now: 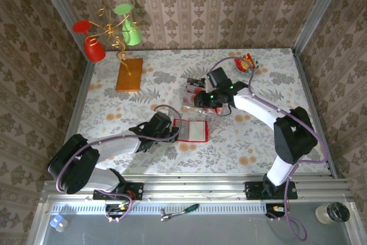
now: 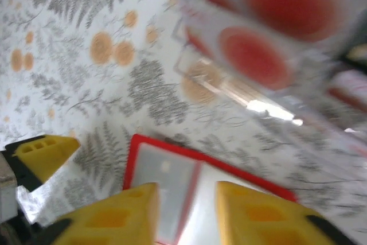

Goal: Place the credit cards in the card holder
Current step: Flip over the card slot on the card holder, then pick up the credit card from the storage box.

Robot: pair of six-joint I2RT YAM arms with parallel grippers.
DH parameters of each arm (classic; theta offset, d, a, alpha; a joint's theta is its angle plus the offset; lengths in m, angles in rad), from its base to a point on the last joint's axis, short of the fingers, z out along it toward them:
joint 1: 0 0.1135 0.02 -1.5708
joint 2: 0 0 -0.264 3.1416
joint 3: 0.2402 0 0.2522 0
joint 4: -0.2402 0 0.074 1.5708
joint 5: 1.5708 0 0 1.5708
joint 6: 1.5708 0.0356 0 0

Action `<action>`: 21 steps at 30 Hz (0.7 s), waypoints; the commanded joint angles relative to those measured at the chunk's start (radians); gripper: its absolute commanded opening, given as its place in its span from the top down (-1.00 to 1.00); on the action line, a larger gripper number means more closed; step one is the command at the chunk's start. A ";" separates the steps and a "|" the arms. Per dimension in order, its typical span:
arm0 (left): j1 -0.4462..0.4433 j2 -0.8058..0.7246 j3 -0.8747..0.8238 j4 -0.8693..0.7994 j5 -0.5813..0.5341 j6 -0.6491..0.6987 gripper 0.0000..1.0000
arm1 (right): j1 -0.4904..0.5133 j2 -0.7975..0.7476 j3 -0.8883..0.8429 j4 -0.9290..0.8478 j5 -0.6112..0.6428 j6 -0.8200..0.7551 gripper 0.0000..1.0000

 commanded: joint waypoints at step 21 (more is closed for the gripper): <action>-0.005 0.027 -0.003 -0.007 -0.049 -0.009 -1.00 | -0.003 0.199 0.249 -0.357 0.436 -0.333 0.21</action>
